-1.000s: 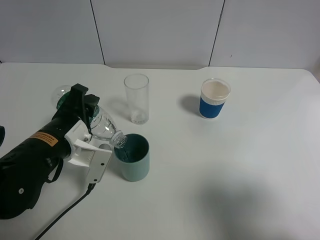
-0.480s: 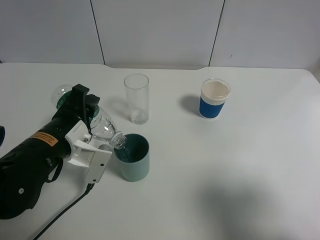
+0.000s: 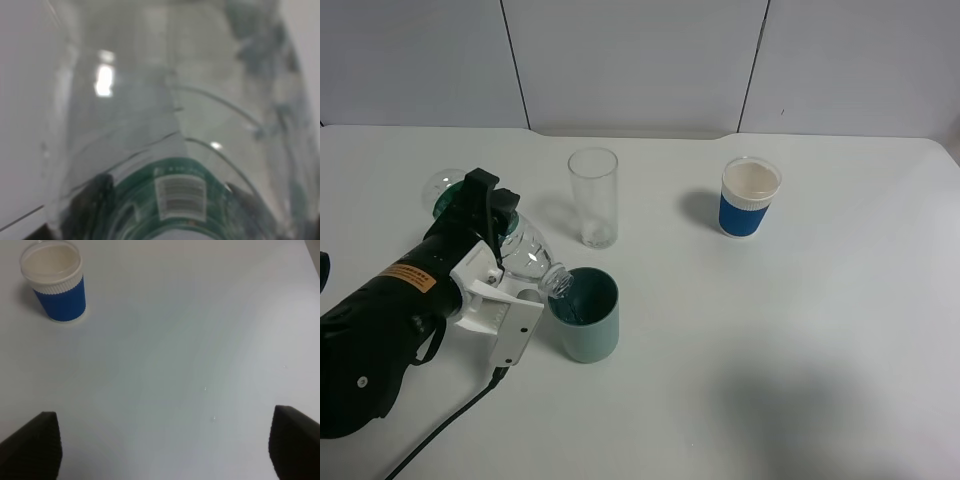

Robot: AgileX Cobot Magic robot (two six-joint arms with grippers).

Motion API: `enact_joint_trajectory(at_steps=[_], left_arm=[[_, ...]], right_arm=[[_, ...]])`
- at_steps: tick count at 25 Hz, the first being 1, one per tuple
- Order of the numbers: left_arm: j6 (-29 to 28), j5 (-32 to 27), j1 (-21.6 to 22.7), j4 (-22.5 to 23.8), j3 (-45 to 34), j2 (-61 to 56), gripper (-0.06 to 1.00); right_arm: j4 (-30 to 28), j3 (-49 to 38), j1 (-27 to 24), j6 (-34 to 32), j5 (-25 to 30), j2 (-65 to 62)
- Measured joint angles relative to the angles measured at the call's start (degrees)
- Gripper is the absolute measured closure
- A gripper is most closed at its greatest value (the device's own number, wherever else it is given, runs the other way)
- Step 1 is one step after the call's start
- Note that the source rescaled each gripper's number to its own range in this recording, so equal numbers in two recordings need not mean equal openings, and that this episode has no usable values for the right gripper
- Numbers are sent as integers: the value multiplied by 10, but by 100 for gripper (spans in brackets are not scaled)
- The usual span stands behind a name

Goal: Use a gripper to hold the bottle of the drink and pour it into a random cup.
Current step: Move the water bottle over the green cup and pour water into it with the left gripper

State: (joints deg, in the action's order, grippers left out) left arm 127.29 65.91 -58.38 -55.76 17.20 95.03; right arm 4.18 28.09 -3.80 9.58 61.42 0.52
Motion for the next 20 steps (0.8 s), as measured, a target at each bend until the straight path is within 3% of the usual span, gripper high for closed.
enact_joint_trajectory(at_steps=[20], left_arm=[[11,4,0,0,0,0,93]], right_arm=[[0,0,0,0,0,0]])
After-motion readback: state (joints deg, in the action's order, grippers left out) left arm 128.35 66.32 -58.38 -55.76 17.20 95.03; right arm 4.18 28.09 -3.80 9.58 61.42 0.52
